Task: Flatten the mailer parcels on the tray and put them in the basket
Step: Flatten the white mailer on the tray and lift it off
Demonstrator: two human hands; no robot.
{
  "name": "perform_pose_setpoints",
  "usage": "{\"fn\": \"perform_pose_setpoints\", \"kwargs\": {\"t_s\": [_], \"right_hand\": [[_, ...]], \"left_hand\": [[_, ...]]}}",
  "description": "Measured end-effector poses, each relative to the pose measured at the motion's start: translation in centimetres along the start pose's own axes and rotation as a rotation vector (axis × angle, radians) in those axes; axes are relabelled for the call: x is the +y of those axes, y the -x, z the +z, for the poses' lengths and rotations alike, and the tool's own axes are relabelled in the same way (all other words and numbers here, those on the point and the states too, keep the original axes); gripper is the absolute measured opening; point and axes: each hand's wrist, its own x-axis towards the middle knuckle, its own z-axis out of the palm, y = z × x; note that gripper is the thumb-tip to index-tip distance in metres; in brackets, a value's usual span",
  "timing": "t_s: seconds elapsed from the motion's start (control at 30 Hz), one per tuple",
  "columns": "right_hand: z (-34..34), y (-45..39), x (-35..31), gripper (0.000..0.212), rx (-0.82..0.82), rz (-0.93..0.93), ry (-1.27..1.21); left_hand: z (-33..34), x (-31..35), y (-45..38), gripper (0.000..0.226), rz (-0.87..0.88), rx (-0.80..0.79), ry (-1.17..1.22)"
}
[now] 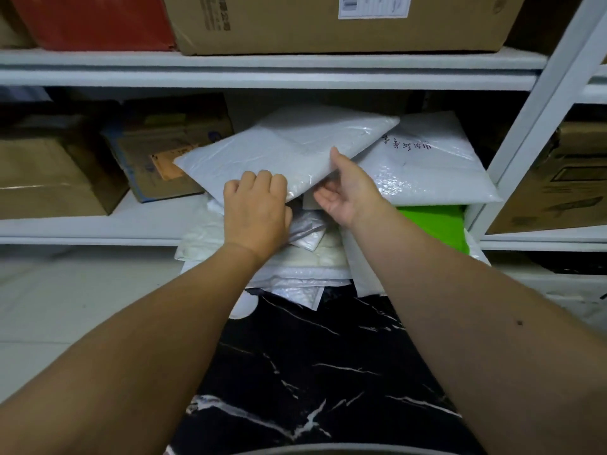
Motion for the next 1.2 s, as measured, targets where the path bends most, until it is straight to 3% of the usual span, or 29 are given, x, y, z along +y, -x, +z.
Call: {"fn": "perform_pose_setpoints", "kwargs": {"t_s": [0.07, 0.2, 0.4, 0.5, 0.67, 0.8, 1.03, 1.2], "right_hand": [[0.6, 0.8, -0.7, 0.026, 0.004, -0.007, -0.062], [1.6, 3.7, -0.4, 0.037, -0.005, -0.04, -0.017], [2.2, 9.2, 0.1, 0.033, -0.109, -0.172, -0.025], [1.0, 12.5, 0.9, 0.033, -0.133, -0.183, -0.036], [-3.5, 17.3, 3.9, 0.04, -0.078, -0.147, -0.179], [-7.7, 20.3, 6.8, 0.053, 0.007, -0.108, -0.244], [-12.7, 23.7, 10.6, 0.047, 0.186, -0.002, -0.258], [-14.7, 24.4, 13.8, 0.021, 0.416, 0.124, -0.152]], "left_hand": [[-1.4, -0.6, 0.7, 0.023, 0.048, 0.031, -0.005], [-5.0, -1.2, 2.3, 0.026, 0.071, 0.048, -0.015], [-10.7, -0.8, 5.1, 0.021, 0.112, 0.066, -0.027], [-13.5, -0.4, 6.9, 0.01, 0.144, 0.053, -0.034], [-16.5, 0.7, 10.1, 0.019, 0.3, -0.029, -0.027], [-17.3, 2.0, 12.9, 0.026, 0.442, -0.166, 0.007], [-16.7, 4.7, 16.8, 0.025, 0.537, -0.491, 0.049], [-17.3, 6.1, 19.8, 0.033, 0.547, -0.793, 0.102]]}}
